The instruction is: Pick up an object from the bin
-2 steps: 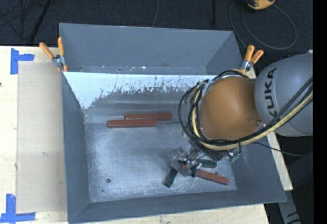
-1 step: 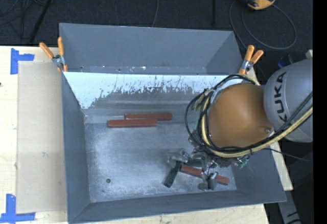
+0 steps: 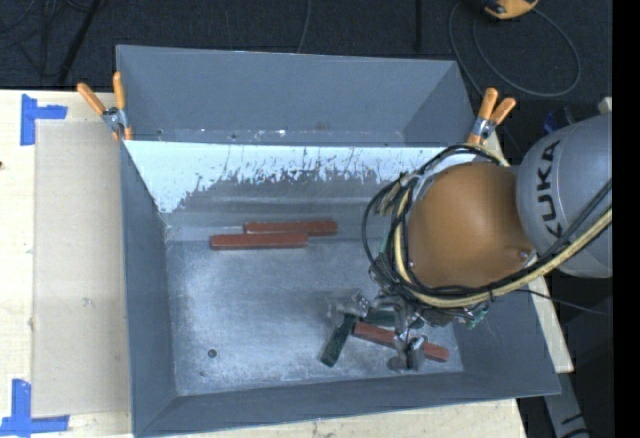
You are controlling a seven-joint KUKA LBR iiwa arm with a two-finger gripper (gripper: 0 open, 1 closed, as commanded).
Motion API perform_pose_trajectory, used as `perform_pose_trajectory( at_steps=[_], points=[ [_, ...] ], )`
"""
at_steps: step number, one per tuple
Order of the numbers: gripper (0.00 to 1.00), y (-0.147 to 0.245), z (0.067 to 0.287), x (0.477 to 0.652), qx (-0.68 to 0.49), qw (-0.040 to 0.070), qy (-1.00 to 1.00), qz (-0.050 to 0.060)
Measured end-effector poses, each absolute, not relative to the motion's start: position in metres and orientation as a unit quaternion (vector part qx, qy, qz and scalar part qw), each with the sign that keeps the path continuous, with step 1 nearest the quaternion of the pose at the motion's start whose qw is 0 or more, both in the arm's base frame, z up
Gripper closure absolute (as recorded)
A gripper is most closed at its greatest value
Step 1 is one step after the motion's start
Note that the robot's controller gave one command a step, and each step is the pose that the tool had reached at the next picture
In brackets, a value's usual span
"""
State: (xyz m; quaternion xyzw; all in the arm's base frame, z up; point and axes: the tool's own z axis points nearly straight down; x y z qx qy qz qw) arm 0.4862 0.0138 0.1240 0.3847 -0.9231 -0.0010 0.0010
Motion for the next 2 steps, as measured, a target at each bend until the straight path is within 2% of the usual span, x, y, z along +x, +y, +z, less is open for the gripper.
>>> perform_pose_trajectory(
  at_steps=[1,2],
  points=[
    [1.00,-0.0067,0.0708,0.5074,0.365,-0.001,-0.931,-0.001],
    [1.00,-0.0068,0.0708,0.5074,0.365,-0.001,-0.931,-0.001]
  ],
)
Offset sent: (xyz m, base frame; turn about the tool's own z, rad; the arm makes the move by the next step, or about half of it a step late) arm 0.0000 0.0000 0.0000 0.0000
